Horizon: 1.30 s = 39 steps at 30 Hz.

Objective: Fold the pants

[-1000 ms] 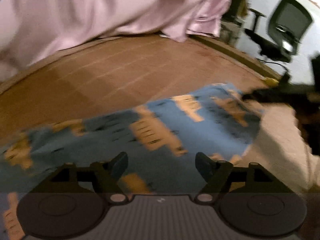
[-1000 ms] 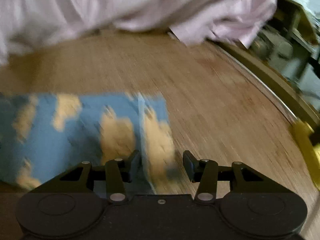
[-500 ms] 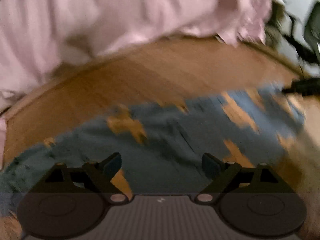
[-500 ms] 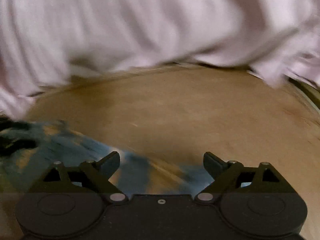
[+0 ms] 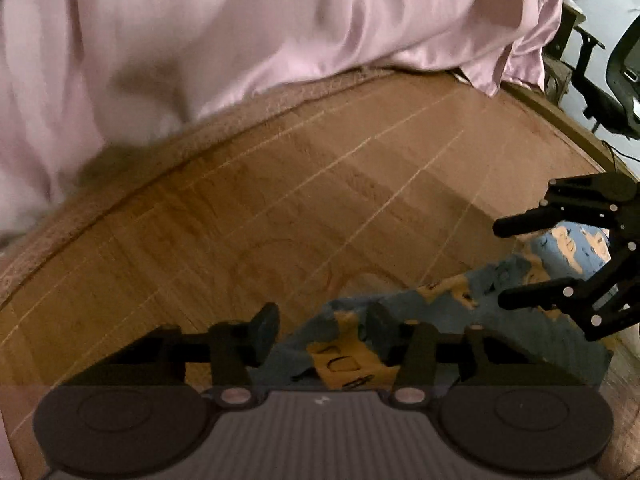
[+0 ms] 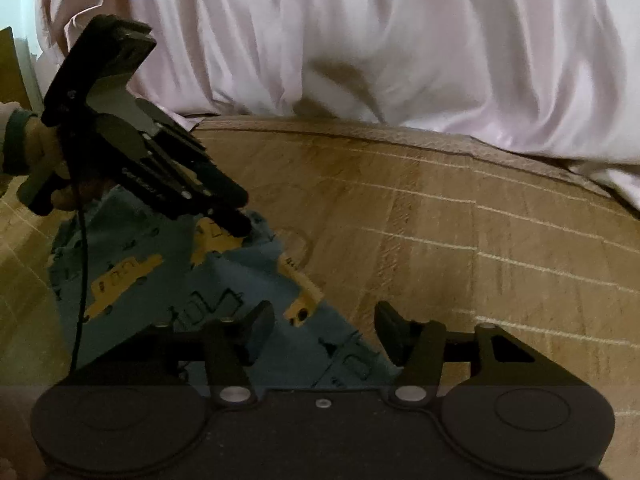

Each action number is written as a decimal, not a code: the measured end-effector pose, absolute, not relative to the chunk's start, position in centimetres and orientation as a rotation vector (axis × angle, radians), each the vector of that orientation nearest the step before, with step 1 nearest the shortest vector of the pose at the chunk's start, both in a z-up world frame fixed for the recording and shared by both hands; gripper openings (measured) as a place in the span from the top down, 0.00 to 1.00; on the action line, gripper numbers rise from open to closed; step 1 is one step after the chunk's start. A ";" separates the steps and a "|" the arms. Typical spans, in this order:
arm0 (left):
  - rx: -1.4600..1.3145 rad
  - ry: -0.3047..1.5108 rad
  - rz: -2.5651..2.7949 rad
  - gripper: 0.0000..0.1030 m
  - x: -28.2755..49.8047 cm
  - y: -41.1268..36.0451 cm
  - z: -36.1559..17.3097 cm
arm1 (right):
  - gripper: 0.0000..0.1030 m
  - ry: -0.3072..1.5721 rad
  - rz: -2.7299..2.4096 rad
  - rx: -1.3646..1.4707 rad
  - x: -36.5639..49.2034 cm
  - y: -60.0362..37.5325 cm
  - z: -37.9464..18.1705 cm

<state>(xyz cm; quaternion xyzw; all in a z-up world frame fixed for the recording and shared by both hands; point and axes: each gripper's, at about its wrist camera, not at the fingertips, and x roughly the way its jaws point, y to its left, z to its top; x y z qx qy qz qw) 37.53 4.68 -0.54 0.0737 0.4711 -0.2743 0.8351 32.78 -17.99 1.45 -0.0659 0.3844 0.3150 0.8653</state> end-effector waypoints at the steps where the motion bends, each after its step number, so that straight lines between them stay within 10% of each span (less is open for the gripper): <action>1: 0.167 1.002 -0.597 0.53 37.5 4.7 -0.7 | 0.48 0.809 0.658 -0.134 32.4 -18.1 1.3; 5: 0.256 0.991 -0.595 0.87 37.5 3.6 -1.4 | 0.51 0.809 0.607 -0.183 31.2 -17.6 0.1; 15: 0.271 0.909 -0.464 0.88 37.8 2.1 -1.6 | 0.41 0.764 0.335 -0.129 30.6 -20.9 0.5; 18: 0.238 0.888 -0.438 0.70 37.2 2.4 -0.9 | 0.27 0.744 0.286 -0.104 28.7 -22.2 1.3; 20: 0.195 0.856 -0.411 0.40 36.0 2.9 -0.1 | 0.26 0.744 0.243 -0.091 26.9 -23.1 1.6; 29: 0.251 0.872 -0.309 0.37 29.7 3.6 -1.2 | 0.05 0.831 0.003 -0.016 20.9 -28.6 -0.4; 34: 0.192 0.903 -0.225 0.14 27.4 6.8 -1.5 | 0.05 0.827 -0.106 0.070 19.3 -32.1 -1.0; 39: 0.106 0.965 -0.148 0.11 26.9 11.6 -1.3 | 0.07 0.818 -0.101 0.042 18.6 -32.7 -1.1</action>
